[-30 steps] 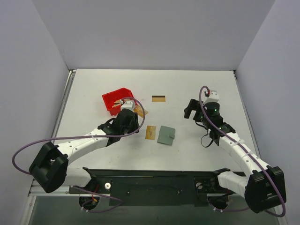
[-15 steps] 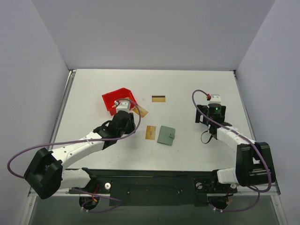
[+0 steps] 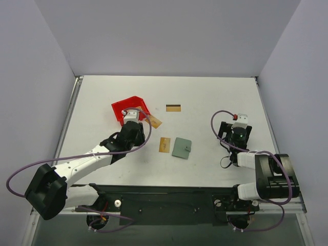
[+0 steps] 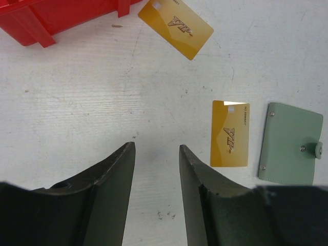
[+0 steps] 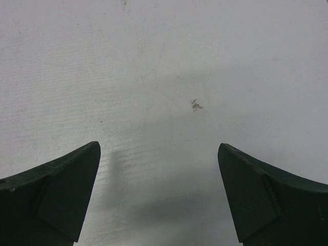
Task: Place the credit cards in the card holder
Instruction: Open the card holder at the center of the board.
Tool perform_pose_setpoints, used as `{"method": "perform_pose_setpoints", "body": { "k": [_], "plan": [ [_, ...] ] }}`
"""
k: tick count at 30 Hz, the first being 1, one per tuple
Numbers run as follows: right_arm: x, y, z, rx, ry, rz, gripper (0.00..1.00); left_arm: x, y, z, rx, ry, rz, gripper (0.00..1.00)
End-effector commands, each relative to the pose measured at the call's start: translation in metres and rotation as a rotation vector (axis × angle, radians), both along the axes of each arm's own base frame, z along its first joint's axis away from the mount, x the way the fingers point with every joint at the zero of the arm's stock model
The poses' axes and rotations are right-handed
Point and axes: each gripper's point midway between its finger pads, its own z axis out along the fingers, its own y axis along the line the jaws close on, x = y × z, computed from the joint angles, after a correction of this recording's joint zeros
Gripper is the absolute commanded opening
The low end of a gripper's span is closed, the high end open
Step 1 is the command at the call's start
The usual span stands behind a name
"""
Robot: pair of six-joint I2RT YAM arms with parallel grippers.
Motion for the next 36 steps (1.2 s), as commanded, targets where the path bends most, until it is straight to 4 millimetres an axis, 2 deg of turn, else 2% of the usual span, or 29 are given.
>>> {"method": "perform_pose_setpoints", "body": {
  "k": [1,2,9,21,36],
  "plan": [
    [0.014,0.002,0.023,0.021,-0.145,0.004,0.92,0.007,-0.001,0.007,-0.033,-0.034,0.013,0.5],
    [0.017,0.002,0.027,0.019,-0.165,0.005,1.0,0.008,-0.001,0.007,-0.036,-0.037,0.014,0.5],
    [0.016,0.002,0.025,0.023,-0.157,0.008,1.0,0.012,0.004,0.004,-0.037,-0.039,0.032,0.5],
    [0.016,0.002,0.025,0.025,-0.157,0.005,1.0,0.016,0.007,0.01,-0.038,-0.041,0.04,0.5],
    [0.016,0.002,0.025,0.024,-0.156,0.004,1.0,0.023,0.014,-0.001,-0.026,-0.009,0.061,0.5]
  ]
}}
